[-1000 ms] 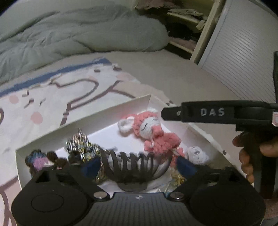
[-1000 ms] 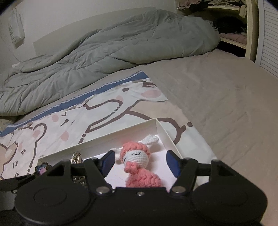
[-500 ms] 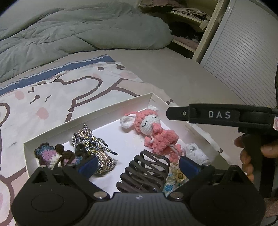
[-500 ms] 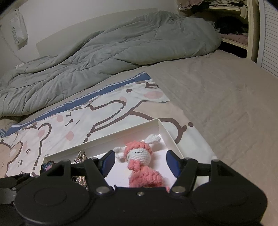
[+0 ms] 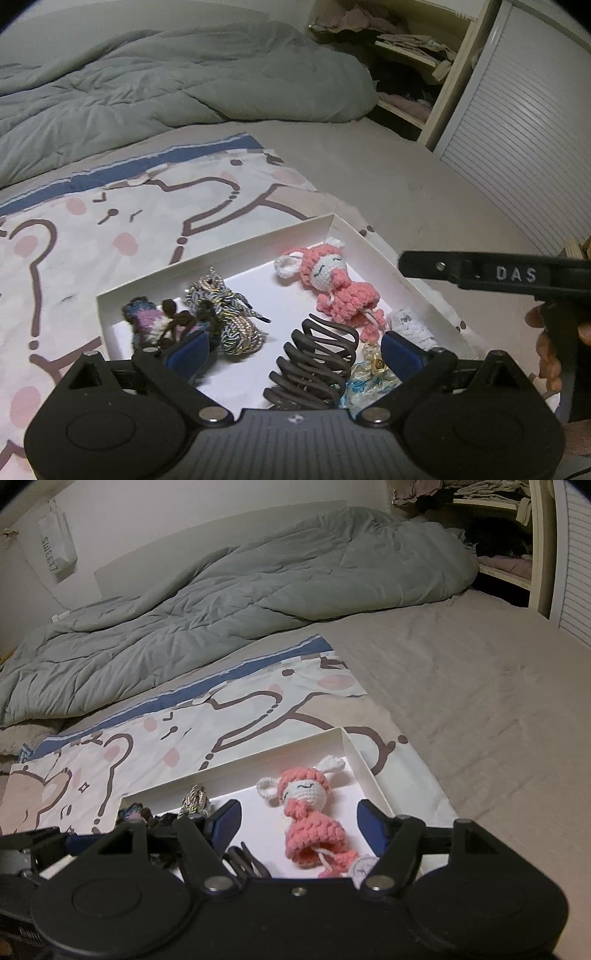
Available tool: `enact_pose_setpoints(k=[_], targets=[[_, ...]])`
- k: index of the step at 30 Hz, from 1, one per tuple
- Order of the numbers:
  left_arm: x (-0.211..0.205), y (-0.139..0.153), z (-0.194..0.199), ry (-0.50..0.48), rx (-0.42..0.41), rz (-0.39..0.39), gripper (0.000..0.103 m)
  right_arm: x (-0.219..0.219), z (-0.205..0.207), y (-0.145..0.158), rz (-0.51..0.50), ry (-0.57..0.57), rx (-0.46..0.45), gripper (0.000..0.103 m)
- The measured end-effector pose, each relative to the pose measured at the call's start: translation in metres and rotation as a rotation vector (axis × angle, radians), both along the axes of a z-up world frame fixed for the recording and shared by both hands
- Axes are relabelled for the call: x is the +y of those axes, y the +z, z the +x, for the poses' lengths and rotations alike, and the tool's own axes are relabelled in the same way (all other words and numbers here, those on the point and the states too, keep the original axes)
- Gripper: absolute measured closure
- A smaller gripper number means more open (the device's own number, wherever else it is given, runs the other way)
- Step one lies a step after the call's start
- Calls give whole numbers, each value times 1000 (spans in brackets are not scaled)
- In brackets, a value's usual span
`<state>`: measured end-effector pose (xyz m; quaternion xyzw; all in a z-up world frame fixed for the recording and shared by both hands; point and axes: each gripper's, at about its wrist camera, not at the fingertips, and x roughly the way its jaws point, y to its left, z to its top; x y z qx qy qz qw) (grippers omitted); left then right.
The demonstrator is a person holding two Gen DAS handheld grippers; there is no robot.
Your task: Organize objects
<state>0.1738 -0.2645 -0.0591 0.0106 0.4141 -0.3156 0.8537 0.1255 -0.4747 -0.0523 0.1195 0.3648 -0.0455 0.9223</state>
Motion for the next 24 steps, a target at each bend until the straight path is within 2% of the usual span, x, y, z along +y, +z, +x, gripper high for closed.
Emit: enact_pose_setpoints(k=[10,15,24], targets=[[22,30,-21,32,-54,7,0,12,-33,29,-32,8,-36,28],[34,44,-34,49,-80,3,0,25,-52,42,-58,18,-55,22],[61,56,-55,93,-95,8,0,45,-81,55,-81,13,-82,14]])
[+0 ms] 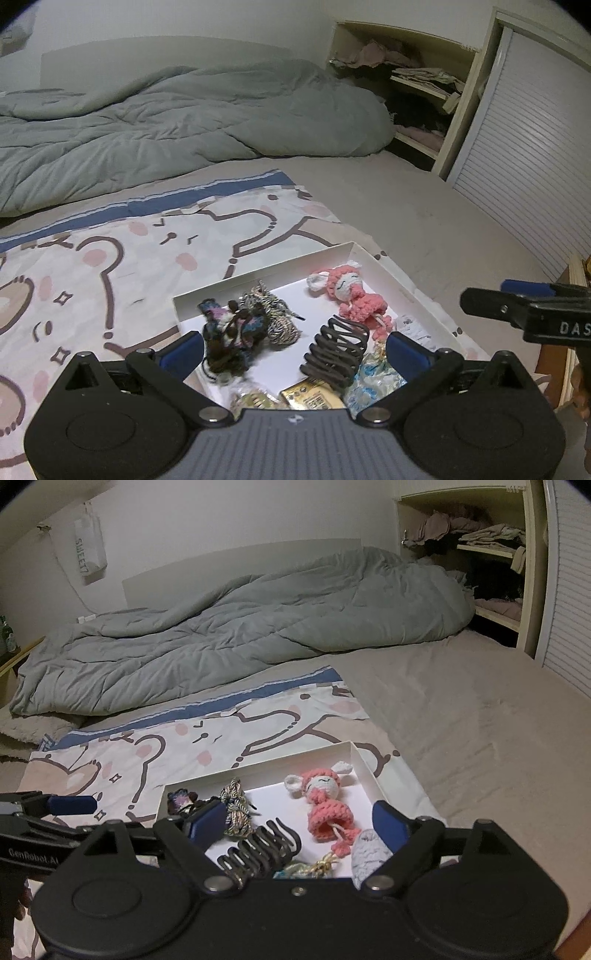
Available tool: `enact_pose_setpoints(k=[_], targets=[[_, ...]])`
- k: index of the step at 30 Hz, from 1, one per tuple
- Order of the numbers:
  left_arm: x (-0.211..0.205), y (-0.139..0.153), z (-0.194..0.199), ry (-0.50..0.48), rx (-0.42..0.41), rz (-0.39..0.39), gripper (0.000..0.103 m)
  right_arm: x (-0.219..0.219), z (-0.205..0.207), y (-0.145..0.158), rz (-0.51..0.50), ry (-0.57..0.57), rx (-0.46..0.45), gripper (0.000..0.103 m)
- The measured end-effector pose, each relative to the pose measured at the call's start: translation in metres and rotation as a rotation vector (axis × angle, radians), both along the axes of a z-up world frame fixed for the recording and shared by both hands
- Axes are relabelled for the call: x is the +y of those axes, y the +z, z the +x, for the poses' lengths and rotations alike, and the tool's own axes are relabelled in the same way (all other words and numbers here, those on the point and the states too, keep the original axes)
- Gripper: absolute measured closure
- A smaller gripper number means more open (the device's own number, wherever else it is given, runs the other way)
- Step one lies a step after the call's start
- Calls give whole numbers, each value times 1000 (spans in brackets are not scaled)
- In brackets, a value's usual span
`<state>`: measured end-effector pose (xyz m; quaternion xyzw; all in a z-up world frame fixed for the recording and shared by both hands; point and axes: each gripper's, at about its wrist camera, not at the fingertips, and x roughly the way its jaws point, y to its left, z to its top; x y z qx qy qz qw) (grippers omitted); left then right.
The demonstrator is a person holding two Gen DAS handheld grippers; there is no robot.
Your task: Organize objects
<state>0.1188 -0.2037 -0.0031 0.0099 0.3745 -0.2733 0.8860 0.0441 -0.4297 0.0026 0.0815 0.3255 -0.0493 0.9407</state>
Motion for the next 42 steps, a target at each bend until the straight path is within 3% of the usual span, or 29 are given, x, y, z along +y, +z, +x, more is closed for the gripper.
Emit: enact_pose_setpoints(k=[15,27,42], targets=[[35,13,-31,64,-47,27,0,26,-32,3,-47,-3,-23,2],[52,4,-47,102,-87,57,0,40,-48,-2,-67,-9,-14,0],[54,-4,-55,105,-69,88,0,49,-56,-13,-93,-5,29,0]])
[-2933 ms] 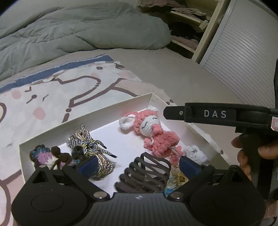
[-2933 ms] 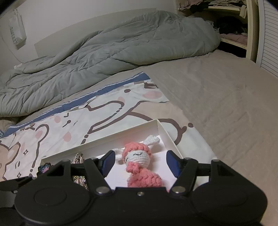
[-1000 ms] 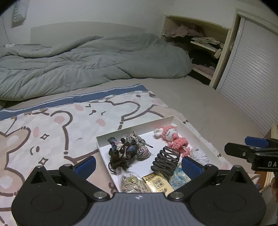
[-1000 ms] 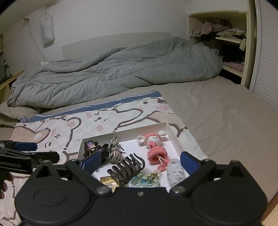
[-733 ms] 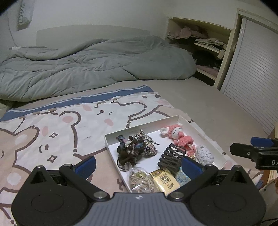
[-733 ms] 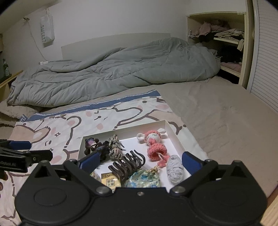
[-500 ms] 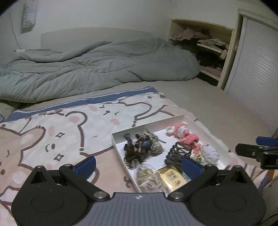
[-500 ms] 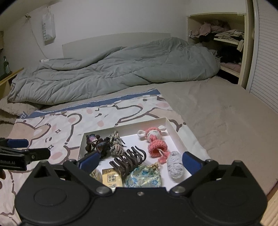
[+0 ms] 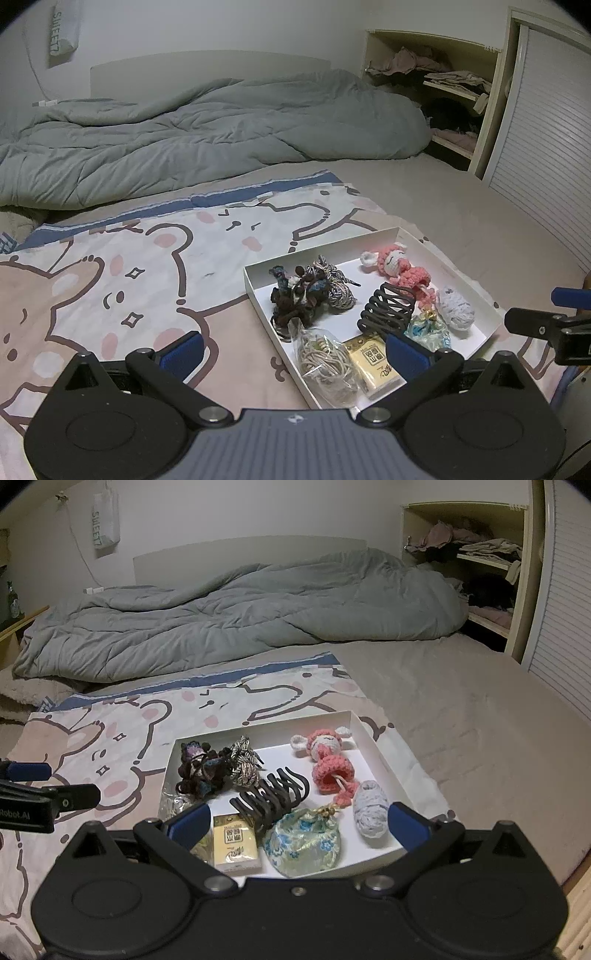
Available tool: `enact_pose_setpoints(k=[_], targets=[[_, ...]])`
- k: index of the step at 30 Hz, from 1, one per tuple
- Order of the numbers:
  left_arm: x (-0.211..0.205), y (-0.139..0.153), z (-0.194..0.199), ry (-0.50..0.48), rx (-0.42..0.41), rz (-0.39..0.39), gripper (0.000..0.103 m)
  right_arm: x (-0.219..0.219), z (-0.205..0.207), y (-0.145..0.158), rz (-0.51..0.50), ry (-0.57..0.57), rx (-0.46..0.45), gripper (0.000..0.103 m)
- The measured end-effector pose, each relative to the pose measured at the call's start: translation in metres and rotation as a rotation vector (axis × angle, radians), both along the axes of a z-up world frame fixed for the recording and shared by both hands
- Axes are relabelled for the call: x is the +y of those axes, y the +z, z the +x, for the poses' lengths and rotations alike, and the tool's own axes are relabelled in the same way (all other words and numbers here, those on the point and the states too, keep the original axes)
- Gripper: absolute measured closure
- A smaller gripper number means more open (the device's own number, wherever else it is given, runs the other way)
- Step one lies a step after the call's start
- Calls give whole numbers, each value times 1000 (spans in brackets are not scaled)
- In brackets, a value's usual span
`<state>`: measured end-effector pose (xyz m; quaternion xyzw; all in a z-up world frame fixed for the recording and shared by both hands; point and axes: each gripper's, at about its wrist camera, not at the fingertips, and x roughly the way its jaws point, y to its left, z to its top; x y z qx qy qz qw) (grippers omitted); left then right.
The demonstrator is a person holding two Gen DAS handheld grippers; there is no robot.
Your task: Organize objects
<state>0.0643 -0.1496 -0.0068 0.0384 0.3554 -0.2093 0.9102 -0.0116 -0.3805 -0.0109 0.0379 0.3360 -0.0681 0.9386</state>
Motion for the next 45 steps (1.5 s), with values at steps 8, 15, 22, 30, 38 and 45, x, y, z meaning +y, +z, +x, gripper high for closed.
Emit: enact_pose_setpoints(k=[8,15,22,30,38,45], targets=[[-1,-2,0,6,13,6,0,3,-1,-1,4,6,6,0],[1,-1,0,13,2,6,0,4,0,-2,5,10,13,0],[3,-1,0,22,4,10,0,3,1,-3,12,5,19,0],[5,-1,1,22,7,6,0,2,3,-5,16,-1,26,0],[4,-1,1,22,6,8,0,3,3,-5,13,0,32,0],[5,-1,1,21,4,10,0,3,3,-5,12,-1,33,0]])
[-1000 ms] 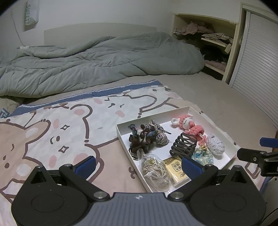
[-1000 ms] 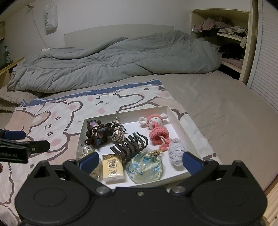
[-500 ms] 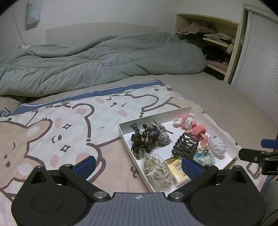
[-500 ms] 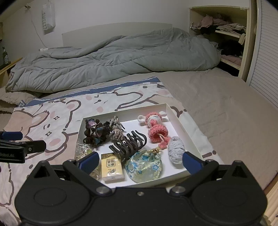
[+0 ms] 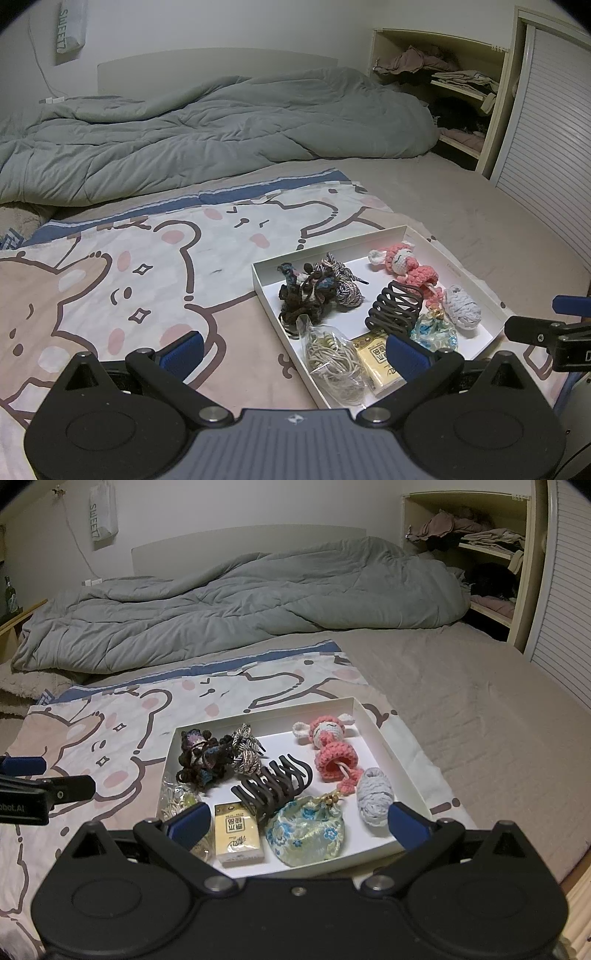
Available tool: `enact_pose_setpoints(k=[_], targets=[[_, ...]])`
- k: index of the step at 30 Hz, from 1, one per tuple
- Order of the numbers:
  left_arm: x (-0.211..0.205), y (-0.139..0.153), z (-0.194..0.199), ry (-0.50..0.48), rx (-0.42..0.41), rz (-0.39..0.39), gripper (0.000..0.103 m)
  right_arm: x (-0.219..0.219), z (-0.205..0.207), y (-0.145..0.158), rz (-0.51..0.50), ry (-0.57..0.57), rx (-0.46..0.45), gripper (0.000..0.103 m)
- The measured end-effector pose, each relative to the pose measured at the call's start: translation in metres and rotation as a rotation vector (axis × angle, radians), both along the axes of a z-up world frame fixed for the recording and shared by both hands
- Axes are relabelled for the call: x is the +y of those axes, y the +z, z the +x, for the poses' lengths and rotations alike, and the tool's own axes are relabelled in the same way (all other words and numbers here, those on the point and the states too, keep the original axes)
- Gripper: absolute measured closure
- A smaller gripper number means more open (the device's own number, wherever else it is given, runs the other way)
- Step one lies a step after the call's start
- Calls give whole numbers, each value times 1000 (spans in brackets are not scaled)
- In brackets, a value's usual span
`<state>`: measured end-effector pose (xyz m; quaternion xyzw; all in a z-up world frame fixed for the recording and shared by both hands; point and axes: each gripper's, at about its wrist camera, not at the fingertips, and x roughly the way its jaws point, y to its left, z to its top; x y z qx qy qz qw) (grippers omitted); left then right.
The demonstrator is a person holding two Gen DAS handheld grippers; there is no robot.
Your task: Organize objects
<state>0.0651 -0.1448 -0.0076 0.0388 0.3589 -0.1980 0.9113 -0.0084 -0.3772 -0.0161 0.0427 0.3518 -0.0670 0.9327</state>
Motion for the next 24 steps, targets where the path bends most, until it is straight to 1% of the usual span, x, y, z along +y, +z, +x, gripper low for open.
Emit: enact_pose_setpoints(k=[24], targets=[[-1,0,-2,6,9,3,0,0,0,-1,3,1,3,0]])
